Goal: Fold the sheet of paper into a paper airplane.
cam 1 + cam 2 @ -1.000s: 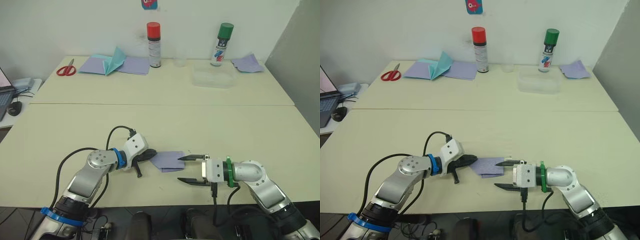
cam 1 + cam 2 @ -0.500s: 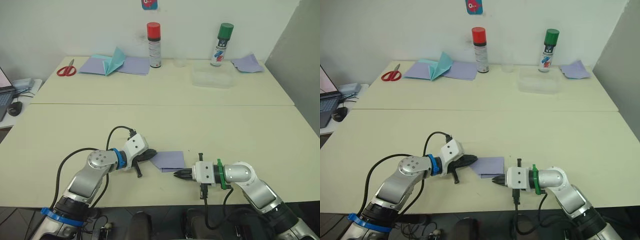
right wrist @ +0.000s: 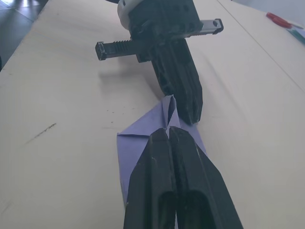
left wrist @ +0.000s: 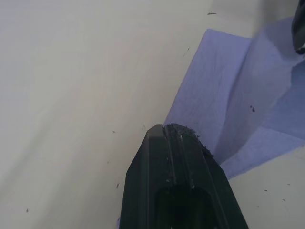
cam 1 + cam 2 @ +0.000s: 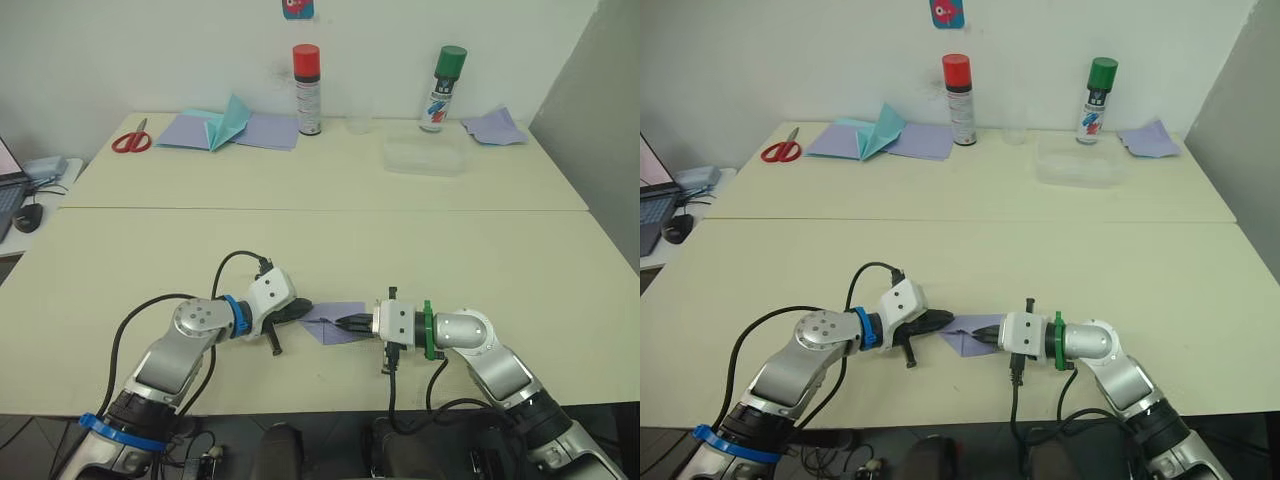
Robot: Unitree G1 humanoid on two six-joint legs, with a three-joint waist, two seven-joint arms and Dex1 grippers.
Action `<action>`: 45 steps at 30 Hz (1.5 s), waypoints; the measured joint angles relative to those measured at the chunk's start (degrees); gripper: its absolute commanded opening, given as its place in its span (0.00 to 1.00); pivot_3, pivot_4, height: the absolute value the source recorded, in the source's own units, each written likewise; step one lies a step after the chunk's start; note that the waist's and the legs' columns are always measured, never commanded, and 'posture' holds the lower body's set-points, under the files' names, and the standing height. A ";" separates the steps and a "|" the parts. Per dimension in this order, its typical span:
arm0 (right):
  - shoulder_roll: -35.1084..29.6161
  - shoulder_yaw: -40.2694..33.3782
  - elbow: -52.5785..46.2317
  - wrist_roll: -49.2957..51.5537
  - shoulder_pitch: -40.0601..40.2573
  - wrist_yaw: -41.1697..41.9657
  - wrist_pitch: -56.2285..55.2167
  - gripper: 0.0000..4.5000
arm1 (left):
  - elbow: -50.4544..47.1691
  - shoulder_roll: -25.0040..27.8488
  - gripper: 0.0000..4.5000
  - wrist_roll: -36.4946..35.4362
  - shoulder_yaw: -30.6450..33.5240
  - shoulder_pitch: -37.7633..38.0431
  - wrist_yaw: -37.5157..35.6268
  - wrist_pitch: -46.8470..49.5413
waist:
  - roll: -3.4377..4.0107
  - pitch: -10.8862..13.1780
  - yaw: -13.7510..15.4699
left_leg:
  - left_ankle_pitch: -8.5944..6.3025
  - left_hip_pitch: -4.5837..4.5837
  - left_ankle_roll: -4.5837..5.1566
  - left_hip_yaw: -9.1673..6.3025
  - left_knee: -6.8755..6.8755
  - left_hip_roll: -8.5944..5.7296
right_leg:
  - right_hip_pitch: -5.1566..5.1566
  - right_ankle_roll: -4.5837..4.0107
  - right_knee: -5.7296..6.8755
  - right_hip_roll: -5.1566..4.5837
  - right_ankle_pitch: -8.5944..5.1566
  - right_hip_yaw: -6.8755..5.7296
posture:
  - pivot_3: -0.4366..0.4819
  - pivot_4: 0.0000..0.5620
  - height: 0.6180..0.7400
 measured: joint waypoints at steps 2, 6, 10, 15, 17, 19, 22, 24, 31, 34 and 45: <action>-0.37 0.04 0.00 -0.05 0.06 0.03 -0.58 0.01 | 0.10 0.00 0.00 0.05 -0.05 0.04 -0.01 -0.23 | 0.00 0.00 0.00 | 0.00 0.00 0.00 0.00 0.00 0.00 | 0.00 0.00 0.00 0.00 0.00 0.00 | 0.48 0.27 1.00; -1.57 0.06 -0.75 -0.02 1.15 0.43 -2.50 0.01 | 0.15 -0.01 0.00 0.26 -0.26 0.08 -0.02 -0.59 | 0.00 0.00 0.00 | 0.00 0.00 0.00 0.00 -0.02 0.00 | 0.00 -0.01 0.00 0.00 0.00 0.00 | 0.48 0.27 1.00; -5.30 0.14 -3.78 1.44 3.87 3.78 -3.45 0.01 | 0.23 -0.02 0.00 0.28 -0.36 -0.01 -0.05 -0.67 | 0.00 0.00 0.01 | 0.00 0.00 0.00 0.01 -0.02 0.00 | 0.00 -0.01 0.00 -0.01 -0.01 0.01 | 0.48 0.27 1.00; -5.90 0.30 -4.58 3.43 4.89 5.73 -0.45 0.01 | 0.75 0.10 0.00 0.33 -0.30 -0.30 -0.07 -0.76 | 0.01 -0.01 0.01 | 0.00 0.05 0.00 0.00 0.01 0.01 | 0.02 -0.05 0.00 -0.02 -0.03 0.01 | 0.48 0.27 1.00; -5.46 0.78 -4.57 3.24 4.63 5.70 0.95 0.01 | 0.92 0.11 0.00 0.34 -0.29 -0.29 -0.07 -0.77 | 0.01 -0.01 0.01 | 0.00 0.14 0.00 0.02 0.00 0.02 | 0.08 -0.20 0.00 -0.05 -0.12 0.04 | 0.48 0.27 1.00; -4.06 1.02 -4.44 2.76 4.43 5.27 2.40 0.01 | 0.92 0.18 0.00 0.33 -0.29 -0.28 -0.09 -0.79 | 0.01 -0.01 0.01 | 0.00 0.17 0.00 0.02 -0.01 0.03 | 0.10 -0.25 0.00 -0.05 -0.14 0.04 | 0.48 0.27 1.00; -2.22 1.06 -3.46 2.16 3.57 3.63 3.31 0.01 | 0.91 0.20 0.00 0.33 -0.32 -0.28 -0.15 -0.79 | 0.01 -0.01 0.00 | 0.00 0.17 0.00 0.03 -0.01 0.03 | 0.10 -0.25 0.00 -0.05 -0.14 0.05 | 0.48 0.27 1.00; -1.56 1.03 -2.40 1.30 3.24 2.62 3.31 0.01 | 0.83 0.20 0.00 0.33 -0.32 -0.28 -0.29 -0.79 | 0.01 -0.01 0.00 | 0.00 0.17 0.00 0.05 -0.02 0.02 | 0.10 -0.23 0.00 -0.05 -0.14 0.06 | 0.48 0.27 1.00; 1.58 0.40 1.14 0.69 1.54 -0.68 2.34 0.01 | 0.81 0.87 0.00 1.33 -0.63 -0.13 -1.15 -2.36 | 0.01 -0.01 0.00 | 0.00 0.17 0.00 0.06 -0.05 0.02 | 0.09 -0.09 0.00 -0.05 -0.06 0.07 | 0.48 0.27 1.00; 2.50 -0.35 1.73 0.81 1.00 -1.42 2.13 0.01 | 0.98 1.06 0.00 1.88 -0.75 0.02 -1.26 -3.53 | 0.01 -0.02 0.00 | 0.00 0.17 0.00 0.05 -0.09 0.03 | 0.08 -0.09 0.00 -0.05 -0.06 0.05 | 0.48 0.27 1.00; 6.64 -1.09 3.87 0.97 -0.66 -4.10 6.16 0.01 | 2.02 1.32 0.00 3.35 -1.14 0.05 -1.40 -6.90 | 0.02 -0.02 -0.02 | 0.00 0.17 0.00 0.05 -0.12 0.04 | 0.07 -0.08 0.01 -0.05 -0.05 0.06 | 0.48 0.27 1.00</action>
